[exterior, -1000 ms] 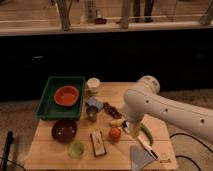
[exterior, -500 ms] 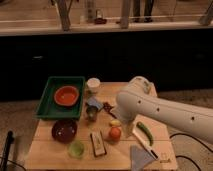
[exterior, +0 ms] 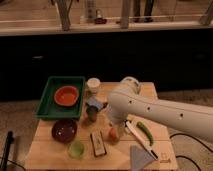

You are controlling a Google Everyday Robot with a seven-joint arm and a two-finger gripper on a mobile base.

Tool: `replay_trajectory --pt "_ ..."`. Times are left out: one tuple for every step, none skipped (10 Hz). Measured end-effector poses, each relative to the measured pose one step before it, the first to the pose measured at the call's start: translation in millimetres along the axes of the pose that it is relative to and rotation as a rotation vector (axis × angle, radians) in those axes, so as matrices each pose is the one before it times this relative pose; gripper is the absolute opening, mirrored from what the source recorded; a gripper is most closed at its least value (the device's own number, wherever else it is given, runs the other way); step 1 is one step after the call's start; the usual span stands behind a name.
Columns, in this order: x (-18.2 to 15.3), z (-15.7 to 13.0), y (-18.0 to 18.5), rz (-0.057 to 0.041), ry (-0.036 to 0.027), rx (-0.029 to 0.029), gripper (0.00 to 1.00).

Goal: Place apple in paper cup

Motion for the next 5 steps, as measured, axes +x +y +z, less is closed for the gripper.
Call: replay_trajectory --pt "-2.9 1.83 -1.95 -0.00649 -0.00497 0.00261 0.8" --pt "-0.15 2.72 -1.17 0.00126 -0.00181 -0.00458 0.8" --pt "1.53 5.39 0.55 0.0026 -0.01075 -0.01741 0.8" --pt "6.78 6.29 6.27 0.00577 -0.00572 -0.02063 0.8" --pt "8.2 8.89 7.94 0.01008 -0.00941 -0.02109 0.8"
